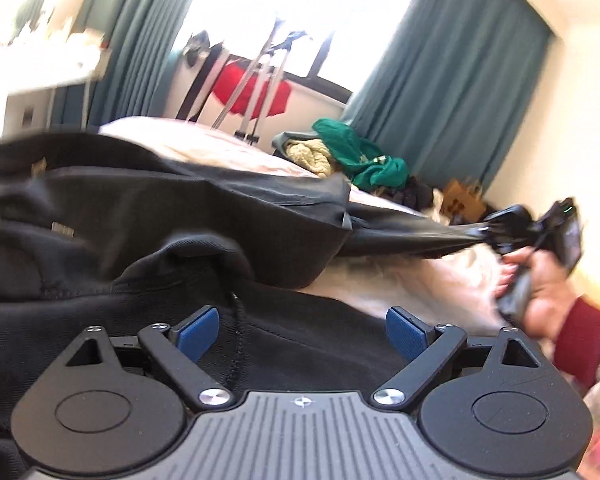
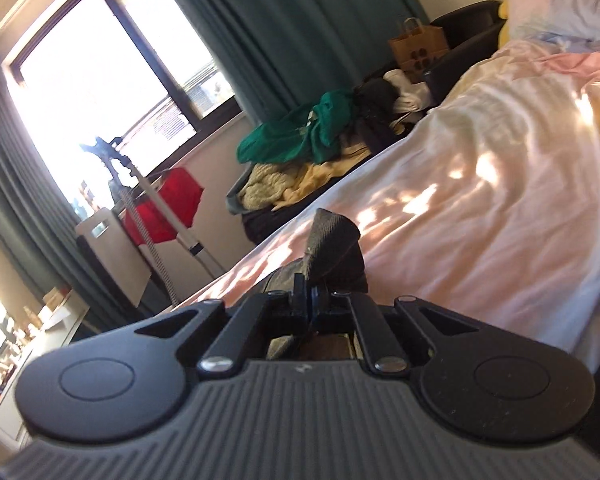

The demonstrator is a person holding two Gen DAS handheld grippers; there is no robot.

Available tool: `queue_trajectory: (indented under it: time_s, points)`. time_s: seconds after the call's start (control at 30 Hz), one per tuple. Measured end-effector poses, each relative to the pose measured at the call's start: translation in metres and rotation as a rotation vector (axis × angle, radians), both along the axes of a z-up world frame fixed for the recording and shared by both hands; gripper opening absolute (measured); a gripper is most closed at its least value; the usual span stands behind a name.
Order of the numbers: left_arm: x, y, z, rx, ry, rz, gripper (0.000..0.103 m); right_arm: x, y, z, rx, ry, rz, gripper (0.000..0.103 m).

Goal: Fold clothes

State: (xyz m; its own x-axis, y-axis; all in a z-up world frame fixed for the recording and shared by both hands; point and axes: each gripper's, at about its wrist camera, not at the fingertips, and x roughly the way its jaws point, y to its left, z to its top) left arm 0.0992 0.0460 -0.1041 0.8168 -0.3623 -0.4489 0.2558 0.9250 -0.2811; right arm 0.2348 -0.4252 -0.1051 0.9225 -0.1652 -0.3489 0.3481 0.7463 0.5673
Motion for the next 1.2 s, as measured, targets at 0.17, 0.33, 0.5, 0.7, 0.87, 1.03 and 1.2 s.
queue_trajectory:
  time_s: [0.17, 0.33, 0.5, 0.7, 0.87, 1.03, 1.2]
  points:
    - [-0.004, -0.024, -0.009, 0.183, -0.034, 0.011, 0.092, -0.038, -0.062, -0.045, 0.082, 0.018, -0.112, 0.005]
    - [-0.005, -0.033, -0.017, 0.215, 0.008, 0.042, 0.092, -0.047, -0.107, -0.084, 0.236, -0.005, -0.175, 0.005]
    - [-0.002, -0.032, -0.019, 0.212, 0.006, 0.063, 0.092, -0.051, -0.142, -0.067, 0.315, -0.146, -0.231, 0.005]
    - [-0.001, -0.034, -0.016, 0.205, 0.002, 0.068, 0.092, -0.065, -0.182, -0.078, 0.278, -0.115, -0.348, 0.005]
    - [-0.002, -0.037, -0.016, 0.22, 0.023, 0.06, 0.092, -0.075, -0.205, -0.119, 0.41, -0.001, -0.377, 0.005]
    - [-0.003, -0.04, -0.015, 0.234, 0.02, 0.046, 0.092, -0.079, -0.193, -0.109, 0.309, 0.058, -0.332, 0.008]
    - [-0.011, -0.042, -0.007, 0.221, -0.012, 0.048, 0.092, -0.112, -0.169, -0.087, 0.269, 0.1, -0.319, 0.009]
